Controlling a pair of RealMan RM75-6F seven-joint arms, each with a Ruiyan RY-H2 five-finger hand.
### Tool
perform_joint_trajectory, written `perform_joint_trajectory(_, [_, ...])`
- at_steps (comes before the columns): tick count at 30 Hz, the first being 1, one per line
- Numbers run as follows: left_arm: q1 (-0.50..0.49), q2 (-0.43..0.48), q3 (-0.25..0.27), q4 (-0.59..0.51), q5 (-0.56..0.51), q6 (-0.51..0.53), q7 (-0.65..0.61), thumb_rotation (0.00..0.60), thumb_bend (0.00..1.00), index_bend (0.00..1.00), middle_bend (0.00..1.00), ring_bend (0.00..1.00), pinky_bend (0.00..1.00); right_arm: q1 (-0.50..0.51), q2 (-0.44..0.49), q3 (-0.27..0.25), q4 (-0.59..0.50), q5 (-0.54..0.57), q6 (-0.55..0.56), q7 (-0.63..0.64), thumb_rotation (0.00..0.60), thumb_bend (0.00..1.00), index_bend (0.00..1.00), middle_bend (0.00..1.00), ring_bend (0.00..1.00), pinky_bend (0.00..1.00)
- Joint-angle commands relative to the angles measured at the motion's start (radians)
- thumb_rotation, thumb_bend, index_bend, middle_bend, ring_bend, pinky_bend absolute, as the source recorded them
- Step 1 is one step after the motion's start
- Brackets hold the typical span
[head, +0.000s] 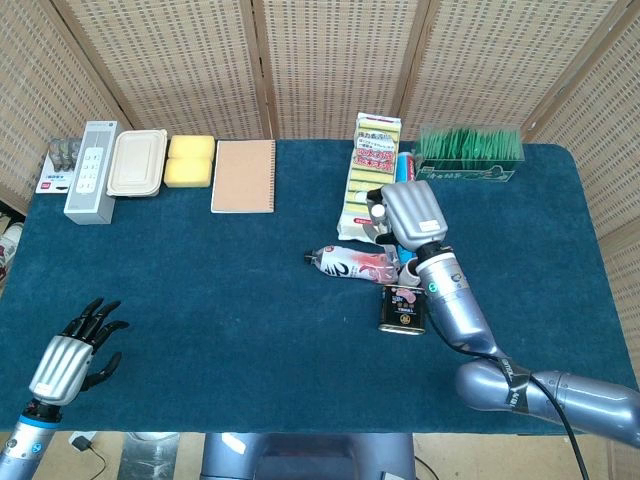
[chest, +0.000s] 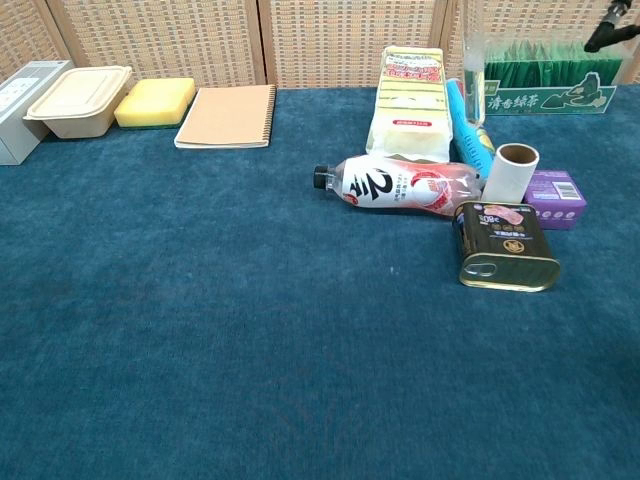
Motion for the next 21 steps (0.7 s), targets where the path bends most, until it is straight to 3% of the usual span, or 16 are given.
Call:
perform_joint_trajectory(1, [-0.002,0.002,-0.001,-0.011,0.0,-0.004,0.012,0.6,0.36,0.29,0.14,0.05,0.27,-0.008,0.012,-0.012,0.024,-0.015,-0.014,0.042,0.6,0.4,0.75,0.96,0.98,0.99])
perform_joint_trajectory(13, [0.0,0.008,0.0,-0.033,0.001,-0.006,0.033,0.6,0.36,0.29,0.14,0.04,0.27,-0.041,0.057,-0.043,0.06,-0.056,-0.025,0.133,0.6,0.4,0.75,0.96,0.98,0.99])
perform_joint_trajectory(21, [0.001,0.008,-0.002,-0.033,-0.001,-0.008,0.038,0.6,0.36,0.29,0.14,0.05,0.27,-0.045,0.029,-0.076,0.11,-0.082,-0.025,0.162,0.6,0.4,0.75,0.96,0.98,0.99])
